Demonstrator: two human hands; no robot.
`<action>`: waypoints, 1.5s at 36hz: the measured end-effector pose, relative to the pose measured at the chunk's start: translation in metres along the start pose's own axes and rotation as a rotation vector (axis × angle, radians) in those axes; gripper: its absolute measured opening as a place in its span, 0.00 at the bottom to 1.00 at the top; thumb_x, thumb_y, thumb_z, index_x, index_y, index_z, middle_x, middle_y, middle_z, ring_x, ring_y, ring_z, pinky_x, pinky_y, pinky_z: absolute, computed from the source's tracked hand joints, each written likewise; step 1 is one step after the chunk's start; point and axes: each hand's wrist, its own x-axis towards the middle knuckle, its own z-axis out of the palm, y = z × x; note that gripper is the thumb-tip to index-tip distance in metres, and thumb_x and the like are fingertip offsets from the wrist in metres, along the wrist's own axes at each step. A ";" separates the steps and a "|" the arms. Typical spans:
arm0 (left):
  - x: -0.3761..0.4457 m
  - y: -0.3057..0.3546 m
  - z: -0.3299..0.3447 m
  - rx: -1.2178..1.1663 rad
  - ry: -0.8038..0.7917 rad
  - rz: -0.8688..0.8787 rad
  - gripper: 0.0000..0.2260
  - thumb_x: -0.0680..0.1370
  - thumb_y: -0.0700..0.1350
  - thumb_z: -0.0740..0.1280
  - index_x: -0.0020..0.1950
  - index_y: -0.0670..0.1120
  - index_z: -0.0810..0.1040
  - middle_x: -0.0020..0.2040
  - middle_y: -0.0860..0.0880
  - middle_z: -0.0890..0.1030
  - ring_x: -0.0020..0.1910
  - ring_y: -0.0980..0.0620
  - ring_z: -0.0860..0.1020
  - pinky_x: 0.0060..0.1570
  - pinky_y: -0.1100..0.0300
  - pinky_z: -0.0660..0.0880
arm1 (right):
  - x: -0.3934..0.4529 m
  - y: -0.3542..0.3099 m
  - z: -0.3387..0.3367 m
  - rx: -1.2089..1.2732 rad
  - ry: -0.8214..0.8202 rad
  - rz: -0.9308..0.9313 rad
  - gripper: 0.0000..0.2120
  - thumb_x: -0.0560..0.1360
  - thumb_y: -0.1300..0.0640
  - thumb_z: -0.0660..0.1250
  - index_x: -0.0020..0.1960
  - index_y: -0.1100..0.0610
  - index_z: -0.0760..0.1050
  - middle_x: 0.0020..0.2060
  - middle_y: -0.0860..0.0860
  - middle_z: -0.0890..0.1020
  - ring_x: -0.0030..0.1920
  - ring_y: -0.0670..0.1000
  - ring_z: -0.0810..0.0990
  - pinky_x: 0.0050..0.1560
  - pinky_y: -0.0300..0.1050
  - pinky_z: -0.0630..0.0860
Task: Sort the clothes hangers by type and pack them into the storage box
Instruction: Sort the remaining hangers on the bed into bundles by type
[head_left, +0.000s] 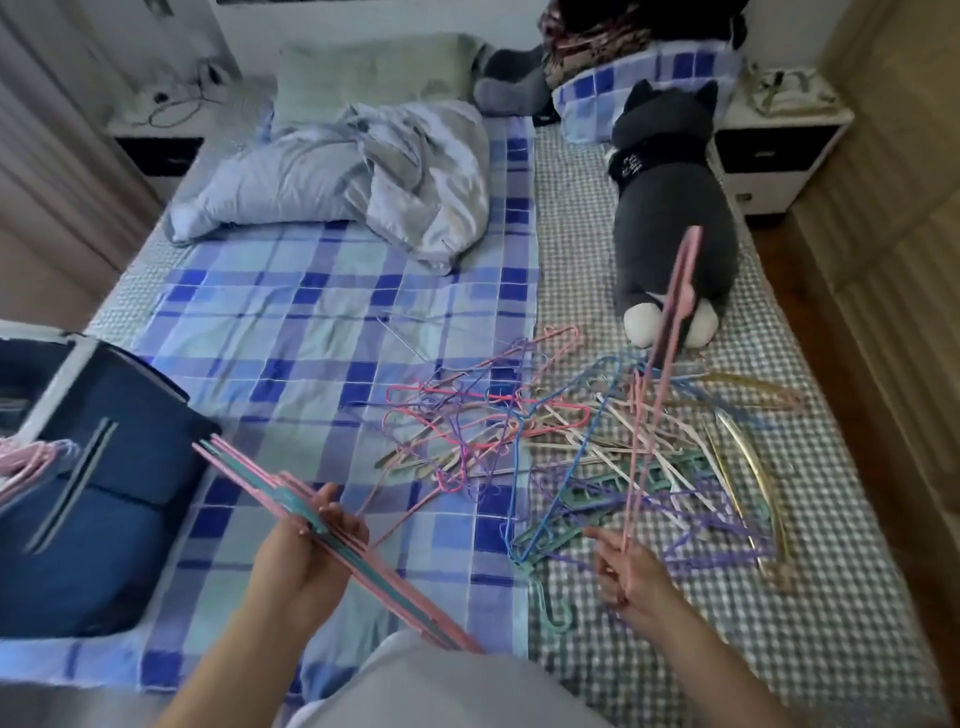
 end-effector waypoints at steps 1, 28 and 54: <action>0.003 -0.003 -0.001 -0.033 0.023 -0.029 0.05 0.80 0.39 0.61 0.48 0.45 0.76 0.28 0.52 0.75 0.27 0.53 0.74 0.34 0.62 0.78 | 0.001 -0.003 0.005 -0.102 0.067 -0.042 0.12 0.84 0.59 0.58 0.59 0.59 0.80 0.29 0.52 0.73 0.23 0.45 0.60 0.21 0.39 0.57; 0.003 0.031 -0.012 0.060 -0.039 -0.105 0.09 0.84 0.40 0.57 0.48 0.45 0.75 0.31 0.50 0.73 0.26 0.53 0.73 0.42 0.58 0.74 | -0.007 0.015 0.083 -0.508 0.372 -0.207 0.17 0.79 0.71 0.57 0.37 0.61 0.79 0.34 0.56 0.83 0.27 0.54 0.81 0.28 0.48 0.79; 0.038 0.099 -0.044 0.111 -0.070 0.003 0.10 0.85 0.42 0.57 0.52 0.41 0.76 0.34 0.48 0.77 0.26 0.52 0.72 0.31 0.59 0.71 | -0.038 -0.139 0.210 -1.464 0.440 -1.037 0.12 0.75 0.66 0.63 0.38 0.53 0.79 0.37 0.53 0.76 0.34 0.56 0.75 0.34 0.44 0.66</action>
